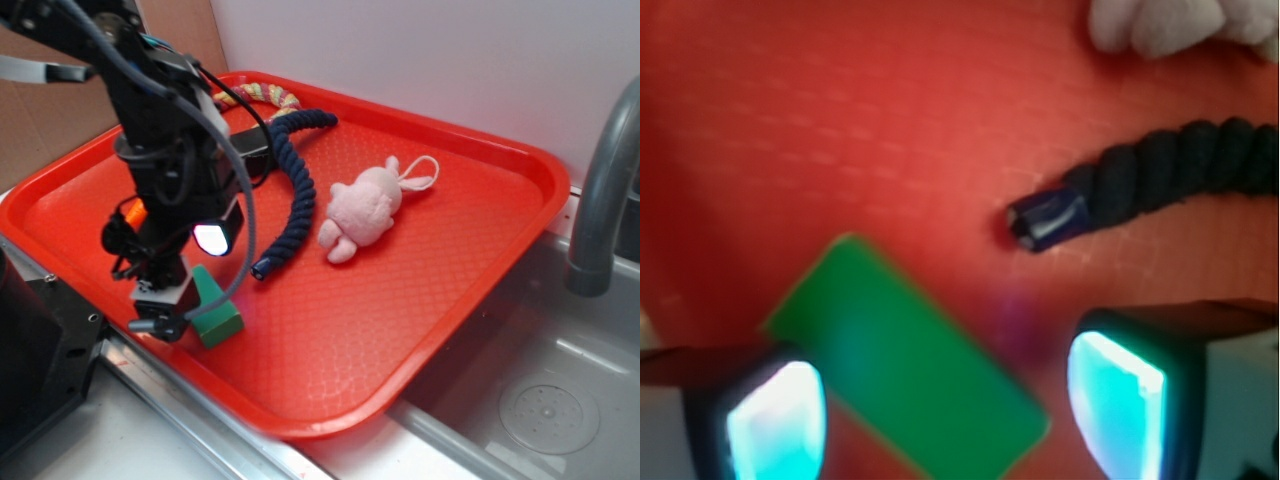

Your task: Grab the green block.

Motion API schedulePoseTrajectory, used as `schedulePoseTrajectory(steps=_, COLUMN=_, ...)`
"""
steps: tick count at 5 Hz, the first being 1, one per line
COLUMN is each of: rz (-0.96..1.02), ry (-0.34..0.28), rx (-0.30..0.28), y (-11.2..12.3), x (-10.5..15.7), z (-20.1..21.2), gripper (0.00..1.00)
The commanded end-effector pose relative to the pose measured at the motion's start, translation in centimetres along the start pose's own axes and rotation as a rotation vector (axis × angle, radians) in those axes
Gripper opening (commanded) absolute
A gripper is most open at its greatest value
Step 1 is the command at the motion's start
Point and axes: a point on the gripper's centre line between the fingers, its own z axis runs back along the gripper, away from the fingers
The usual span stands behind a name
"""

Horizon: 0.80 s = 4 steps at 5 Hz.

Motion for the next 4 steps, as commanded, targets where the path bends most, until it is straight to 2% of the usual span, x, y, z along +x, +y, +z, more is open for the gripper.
schedulePoseTrajectory(steps=1, rz=-0.047, ry=0.009, rx=-0.004, y=-1.2, x=0.1, z=0.6, gripper=1.0)
schedulePoseTrajectory(steps=2, rz=-0.028, ry=0.027, rx=-0.042, y=-1.2, x=-1.0, z=0.1, gripper=1.0)
schedulePoseTrajectory(steps=4, rz=0.002, ry=0.063, rx=-0.064, y=-0.1, x=-2.2, z=-1.0, gripper=1.0)
